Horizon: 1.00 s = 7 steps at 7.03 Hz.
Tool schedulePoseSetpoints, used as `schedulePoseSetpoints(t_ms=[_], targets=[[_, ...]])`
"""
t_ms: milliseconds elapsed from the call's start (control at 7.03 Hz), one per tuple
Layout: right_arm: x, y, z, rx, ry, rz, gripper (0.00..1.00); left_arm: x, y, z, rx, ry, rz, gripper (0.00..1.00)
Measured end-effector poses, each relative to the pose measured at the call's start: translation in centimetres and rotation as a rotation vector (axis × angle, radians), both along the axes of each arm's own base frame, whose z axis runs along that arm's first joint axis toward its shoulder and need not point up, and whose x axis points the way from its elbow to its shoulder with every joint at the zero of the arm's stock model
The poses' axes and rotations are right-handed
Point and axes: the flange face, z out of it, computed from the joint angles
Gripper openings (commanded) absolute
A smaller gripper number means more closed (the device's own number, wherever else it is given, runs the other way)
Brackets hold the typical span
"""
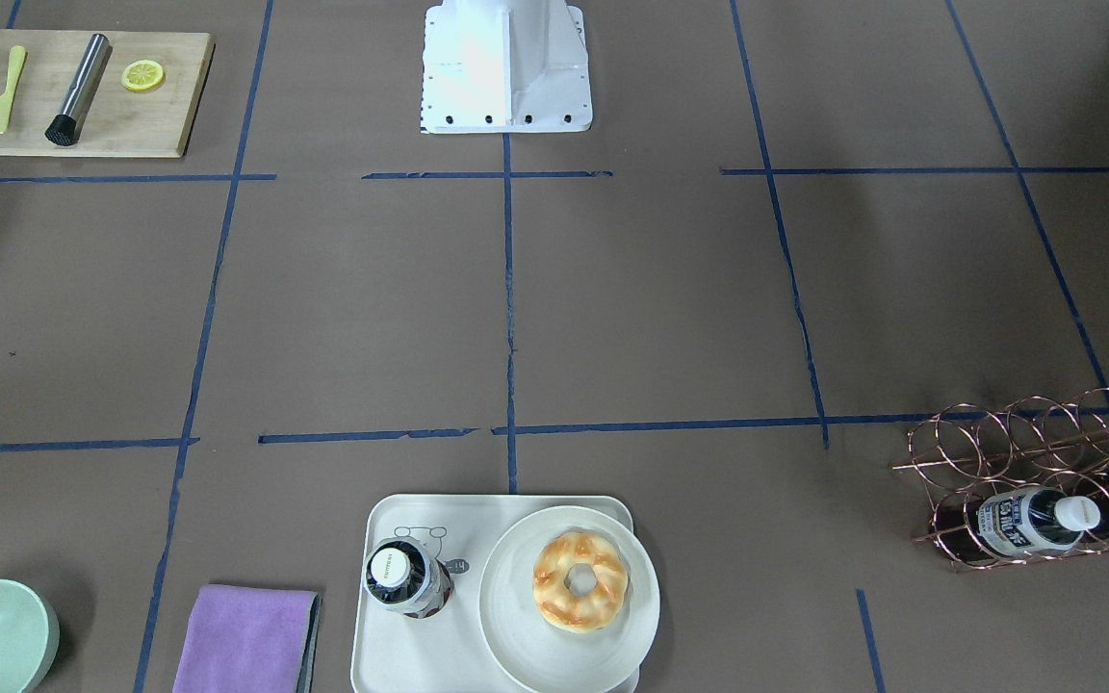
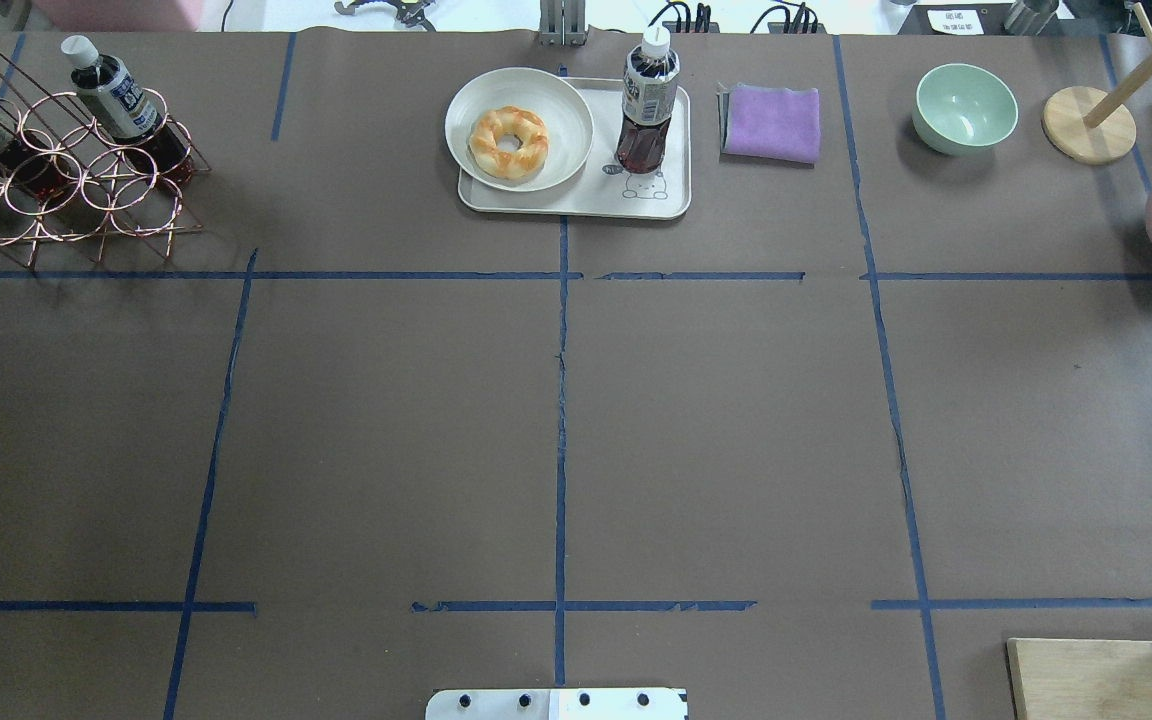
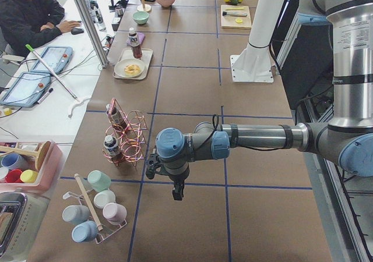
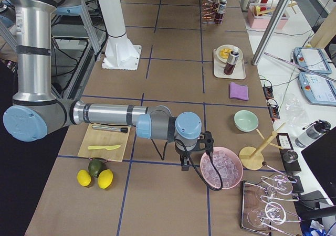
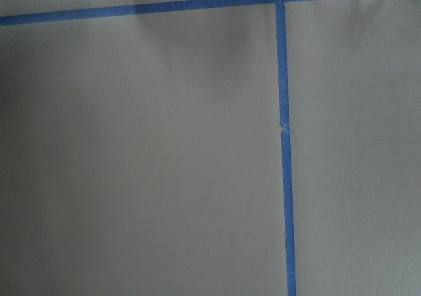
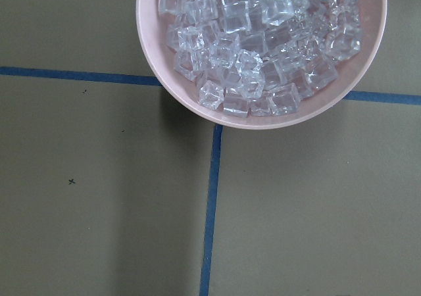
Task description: Place tea on tray
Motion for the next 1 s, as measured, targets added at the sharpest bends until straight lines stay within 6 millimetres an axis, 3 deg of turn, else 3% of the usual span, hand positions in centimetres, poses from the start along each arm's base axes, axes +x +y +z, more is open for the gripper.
schedulePoseSetpoints(t_ms=[995], targets=[[-0.03,-0.10,-0.25,0.007,-0.003,0.001,1.00,-0.04,-0.18,-0.59,0.015,0.001,-0.001,1.00]])
